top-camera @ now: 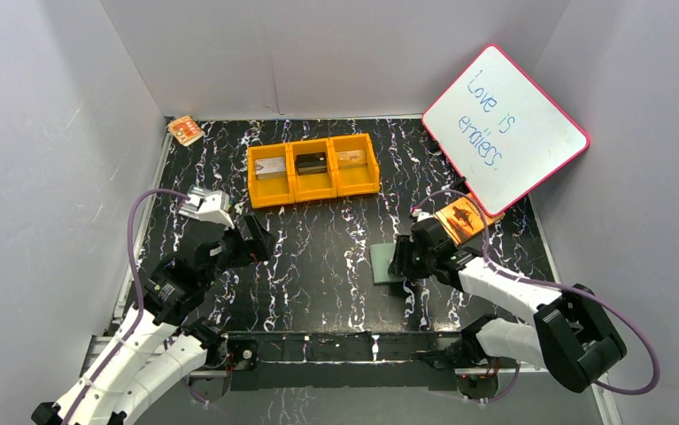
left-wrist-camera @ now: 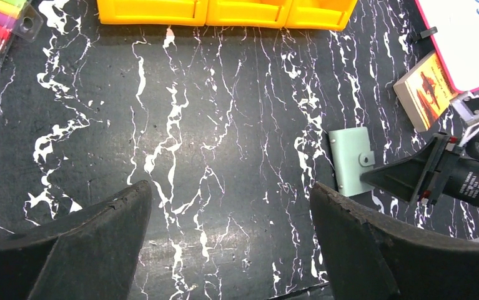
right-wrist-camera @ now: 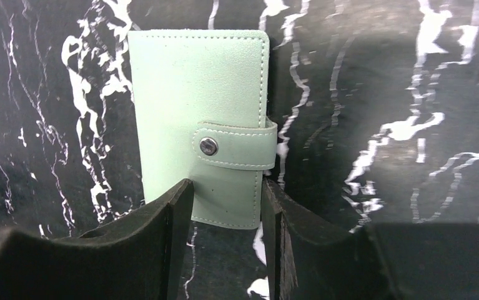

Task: Put the credit cards into the card holder
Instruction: Move the card holder to the center of the board.

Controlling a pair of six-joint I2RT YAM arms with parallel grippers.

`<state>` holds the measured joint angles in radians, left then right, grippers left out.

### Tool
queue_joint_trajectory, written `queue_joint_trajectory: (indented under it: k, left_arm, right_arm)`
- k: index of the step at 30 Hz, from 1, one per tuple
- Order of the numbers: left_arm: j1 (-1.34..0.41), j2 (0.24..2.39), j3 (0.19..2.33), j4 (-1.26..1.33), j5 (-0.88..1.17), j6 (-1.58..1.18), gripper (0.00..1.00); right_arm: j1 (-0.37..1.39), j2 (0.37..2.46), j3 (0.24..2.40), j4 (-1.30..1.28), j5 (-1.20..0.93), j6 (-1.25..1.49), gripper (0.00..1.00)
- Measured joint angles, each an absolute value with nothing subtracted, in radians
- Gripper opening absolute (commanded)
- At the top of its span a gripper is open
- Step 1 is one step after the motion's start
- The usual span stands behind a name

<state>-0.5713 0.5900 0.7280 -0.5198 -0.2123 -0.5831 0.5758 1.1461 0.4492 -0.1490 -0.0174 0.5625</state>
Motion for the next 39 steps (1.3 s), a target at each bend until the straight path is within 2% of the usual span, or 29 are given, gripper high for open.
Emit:
queue_joint_trajectory:
  k: [13,19,26,35,39]
  left_arm:
    - [-0.572,0.56,0.72,-0.512,-0.12,-0.62,0.91]
    - [-0.572,0.646,0.648,-0.435,0.028,-0.703,0.9]
    - [-0.581,0.734,0.599,-0.379,0.1,-0.767,0.95]
    - [-0.585,0.781,0.691,-0.404,-0.113,-0.751,0.94]
    - [-0.585,0.771,0.696,-0.403,-0.203,-0.748,0.94]
  right_arm:
    - [0.912,1.298,0.55,-0.107,0.116,0.678,0.52]
    - [0.96,1.311,0.578,-0.133,0.133,0.721,0.67]
    - [0.96,1.224,0.615,-0.262,0.203,0.694,0.83]
    - [0.96,1.168,0.705,-0.365,0.337,0.571,0.97]
    - [0.96,1.167,0.73,-0.37,0.391,0.569,0.99]
